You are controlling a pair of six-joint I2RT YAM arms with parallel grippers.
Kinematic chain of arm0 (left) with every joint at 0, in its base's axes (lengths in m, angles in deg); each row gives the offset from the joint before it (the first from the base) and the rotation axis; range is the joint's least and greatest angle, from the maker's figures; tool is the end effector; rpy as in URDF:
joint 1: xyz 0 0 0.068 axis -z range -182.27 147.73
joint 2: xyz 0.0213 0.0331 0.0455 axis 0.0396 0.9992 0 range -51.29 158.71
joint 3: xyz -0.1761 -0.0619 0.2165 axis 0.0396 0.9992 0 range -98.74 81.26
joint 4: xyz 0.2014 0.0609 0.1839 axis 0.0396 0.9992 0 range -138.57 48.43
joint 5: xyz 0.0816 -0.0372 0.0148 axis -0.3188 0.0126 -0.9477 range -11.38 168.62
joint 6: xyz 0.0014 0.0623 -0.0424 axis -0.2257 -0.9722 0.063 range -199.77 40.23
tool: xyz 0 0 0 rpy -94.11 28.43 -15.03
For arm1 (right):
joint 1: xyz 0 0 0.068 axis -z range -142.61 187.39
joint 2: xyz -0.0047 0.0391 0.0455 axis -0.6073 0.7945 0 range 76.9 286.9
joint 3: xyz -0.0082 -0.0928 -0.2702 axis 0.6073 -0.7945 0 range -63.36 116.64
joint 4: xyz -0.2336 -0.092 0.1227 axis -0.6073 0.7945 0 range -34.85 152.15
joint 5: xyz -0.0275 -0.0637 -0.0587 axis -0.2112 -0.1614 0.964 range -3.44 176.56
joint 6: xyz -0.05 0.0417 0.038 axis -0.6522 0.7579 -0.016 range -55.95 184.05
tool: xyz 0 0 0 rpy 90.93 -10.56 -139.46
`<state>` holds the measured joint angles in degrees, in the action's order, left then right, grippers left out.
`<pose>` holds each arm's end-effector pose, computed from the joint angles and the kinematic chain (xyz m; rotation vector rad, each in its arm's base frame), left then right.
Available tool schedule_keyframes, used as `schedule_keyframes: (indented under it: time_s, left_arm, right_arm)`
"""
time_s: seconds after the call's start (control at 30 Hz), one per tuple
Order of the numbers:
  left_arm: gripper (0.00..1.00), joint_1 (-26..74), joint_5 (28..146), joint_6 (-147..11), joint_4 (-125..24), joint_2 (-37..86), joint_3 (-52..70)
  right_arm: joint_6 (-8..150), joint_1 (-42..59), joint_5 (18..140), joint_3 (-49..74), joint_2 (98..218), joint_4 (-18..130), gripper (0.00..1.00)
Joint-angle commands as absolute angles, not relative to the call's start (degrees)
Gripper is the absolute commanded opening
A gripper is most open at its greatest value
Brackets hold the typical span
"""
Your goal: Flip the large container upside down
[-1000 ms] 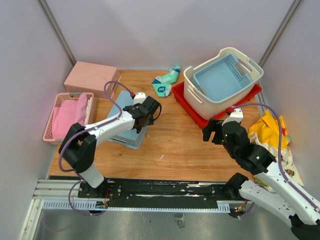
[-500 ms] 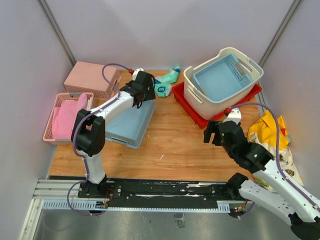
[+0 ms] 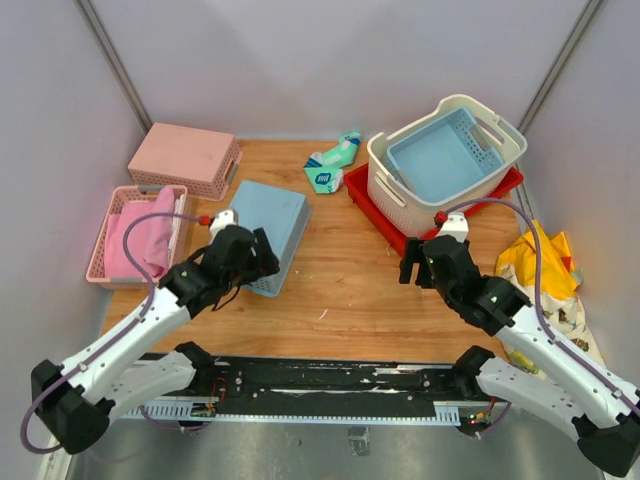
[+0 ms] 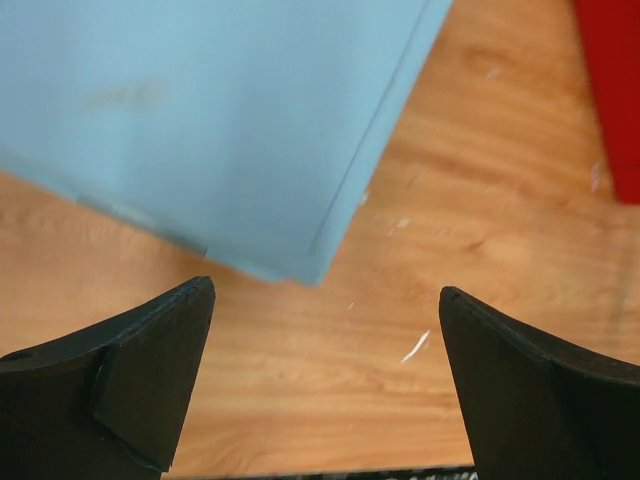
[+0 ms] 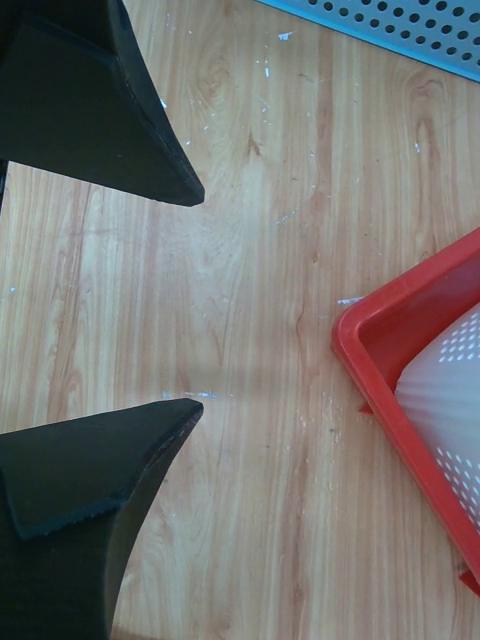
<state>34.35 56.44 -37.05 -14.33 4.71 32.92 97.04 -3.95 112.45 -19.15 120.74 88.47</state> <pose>0.2016 -0.1200 0.2791 -0.3158 2.2327 -0.3010 0.1638 0.1072 0.2961 0.1078 2.0934 0.3021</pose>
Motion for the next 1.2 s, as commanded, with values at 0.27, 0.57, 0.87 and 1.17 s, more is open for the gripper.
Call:
schedule_keyframes:
  time_s: [0.27, 0.57, 0.87, 1.17]
  left_arm:
    - [0.99, 39.4, 56.0, -19.4, -8.0, -2.7, 46.2]
    - [0.76, 37.8, 54.7, -27.1, -25.1, 14.4, 42.0]
    - [0.74, 31.6, 60.4, -37.0, -38.7, 30.5, 30.9]
    - [0.79, 25.9, 64.0, -48.3, -40.7, 46.7, 15.6]
  right_arm:
    - [97.2, -3.2, 108.5, -18.3, 124.9, 84.6, 0.81]
    - [97.7, -3.2, 108.8, -18.7, 122.5, 86.2, 0.81]
    - [97.8, -3.2, 110.7, -18.9, 118.8, 89.7, 0.81]
    - [98.2, -3.3, 111.7, -18.6, 115.0, 93.5, 0.81]
